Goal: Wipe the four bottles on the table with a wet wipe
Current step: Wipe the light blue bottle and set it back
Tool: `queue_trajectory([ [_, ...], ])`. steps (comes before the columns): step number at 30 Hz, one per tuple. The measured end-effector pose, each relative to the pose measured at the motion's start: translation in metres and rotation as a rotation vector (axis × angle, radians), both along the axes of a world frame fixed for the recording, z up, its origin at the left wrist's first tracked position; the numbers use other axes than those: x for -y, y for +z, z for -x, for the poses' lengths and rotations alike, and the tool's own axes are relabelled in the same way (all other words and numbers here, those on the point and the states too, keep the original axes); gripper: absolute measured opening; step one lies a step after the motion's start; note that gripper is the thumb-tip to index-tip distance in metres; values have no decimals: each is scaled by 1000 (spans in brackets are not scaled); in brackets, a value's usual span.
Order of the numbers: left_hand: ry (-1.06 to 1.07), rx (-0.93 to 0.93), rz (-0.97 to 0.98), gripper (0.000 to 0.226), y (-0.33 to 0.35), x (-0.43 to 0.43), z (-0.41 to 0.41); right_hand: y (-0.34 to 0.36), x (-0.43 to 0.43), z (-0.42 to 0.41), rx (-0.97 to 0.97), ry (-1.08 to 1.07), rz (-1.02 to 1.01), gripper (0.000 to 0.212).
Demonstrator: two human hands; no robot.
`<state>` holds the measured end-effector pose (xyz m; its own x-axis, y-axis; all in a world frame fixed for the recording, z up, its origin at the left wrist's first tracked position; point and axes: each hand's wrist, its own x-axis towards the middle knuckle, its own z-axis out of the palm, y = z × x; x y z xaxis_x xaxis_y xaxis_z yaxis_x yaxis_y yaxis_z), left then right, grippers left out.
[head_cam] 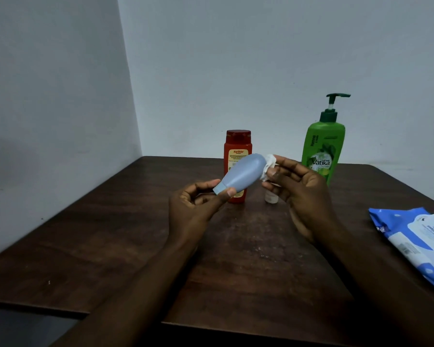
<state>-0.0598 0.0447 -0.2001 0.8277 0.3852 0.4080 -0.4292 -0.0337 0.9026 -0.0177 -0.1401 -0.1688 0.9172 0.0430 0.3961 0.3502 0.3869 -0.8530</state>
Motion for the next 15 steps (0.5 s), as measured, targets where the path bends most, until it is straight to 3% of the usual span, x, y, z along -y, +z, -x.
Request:
queue_trajectory([
  [9, -25, -32, 13, 43, 0, 0, 1, 5, 6, -1, -15, 74, -73, 24],
  [15, -143, -116, 154, 46, 5, 0, 3, -2, -4, 9, 229, -62, 231, 28],
])
